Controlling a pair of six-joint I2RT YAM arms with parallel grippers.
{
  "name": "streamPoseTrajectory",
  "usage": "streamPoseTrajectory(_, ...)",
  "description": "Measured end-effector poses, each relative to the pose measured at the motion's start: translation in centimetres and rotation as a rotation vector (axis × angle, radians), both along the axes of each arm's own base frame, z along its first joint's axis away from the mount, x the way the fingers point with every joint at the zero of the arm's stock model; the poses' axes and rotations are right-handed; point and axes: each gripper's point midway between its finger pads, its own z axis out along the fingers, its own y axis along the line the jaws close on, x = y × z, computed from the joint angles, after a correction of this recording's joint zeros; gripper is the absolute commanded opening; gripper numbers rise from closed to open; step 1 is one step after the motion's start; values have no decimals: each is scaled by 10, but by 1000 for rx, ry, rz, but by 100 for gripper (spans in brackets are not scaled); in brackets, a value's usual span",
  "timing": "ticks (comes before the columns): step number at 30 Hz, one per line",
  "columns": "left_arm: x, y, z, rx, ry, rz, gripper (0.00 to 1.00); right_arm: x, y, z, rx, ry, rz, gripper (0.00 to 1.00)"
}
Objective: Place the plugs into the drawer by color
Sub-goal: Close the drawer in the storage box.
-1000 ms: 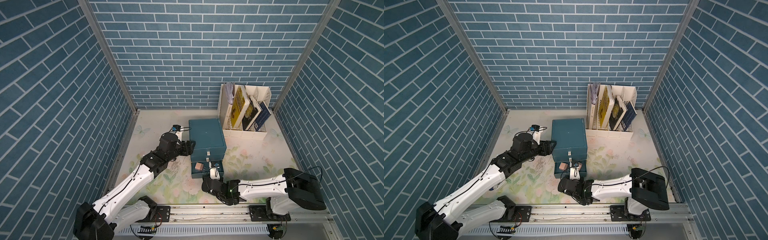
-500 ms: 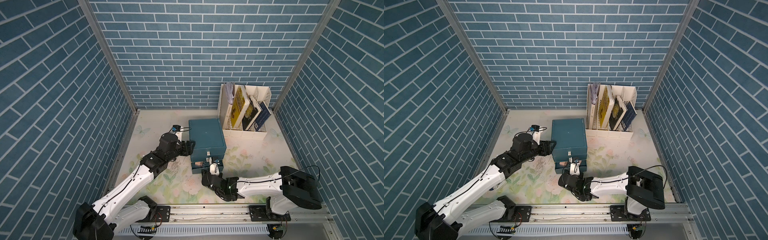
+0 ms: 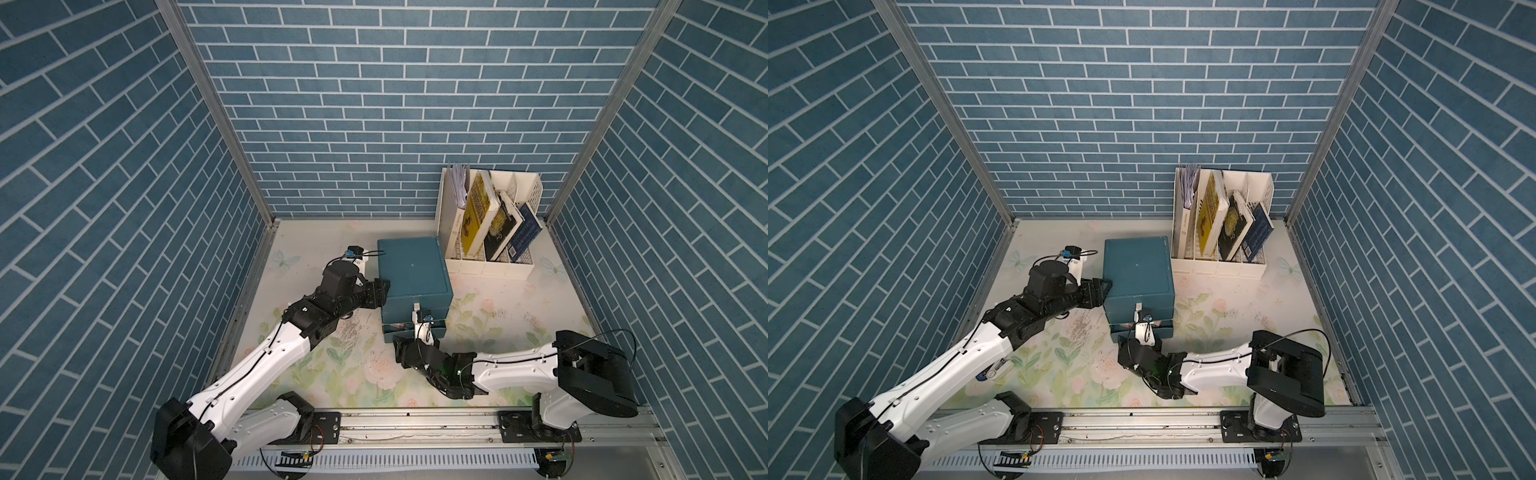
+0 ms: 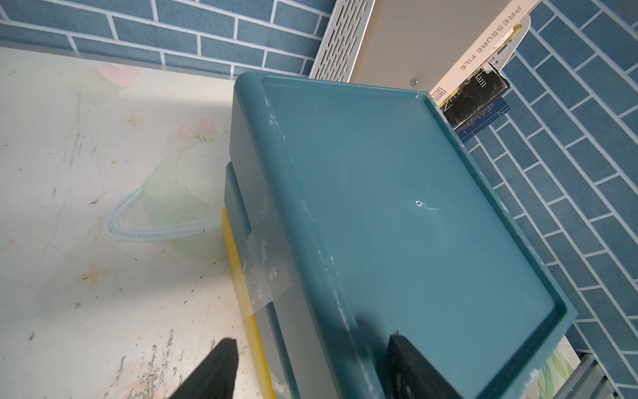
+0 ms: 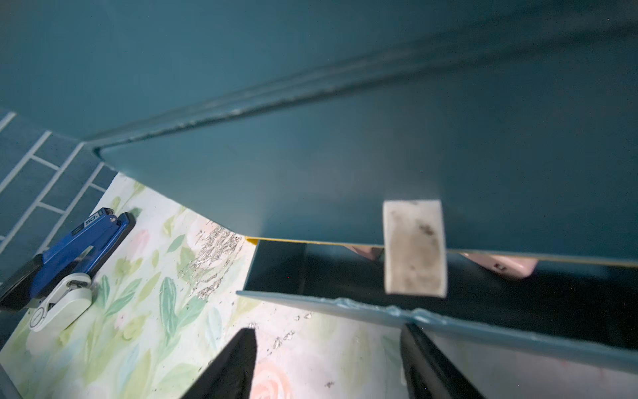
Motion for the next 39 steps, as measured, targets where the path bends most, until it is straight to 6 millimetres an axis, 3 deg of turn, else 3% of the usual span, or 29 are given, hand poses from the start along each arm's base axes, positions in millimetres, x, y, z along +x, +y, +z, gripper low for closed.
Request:
streamPoseTrajectory(6, 6, -4, 0, 7, 14, 0, 74, -10, -19, -7, -9, 5, 17, 86)
streamPoseTrajectory(15, 10, -7, -1, 6, 18, 2, 74, -23, -28, -8, 27, 12, 53, 91)
streamPoseTrajectory(23, 11, -8, -1, 2, 16, 0, 73, -23, -16, -20, 6, -11, 108, 90)
streamPoseTrajectory(32, 11, -8, -2, -4, 6, -1, 72, -8, 7, -16, -66, -104, 129, 90)
streamPoseTrajectory(39, 10, -7, -2, 1, -5, -1, 72, 5, 12, -18, -148, -177, 122, 90)
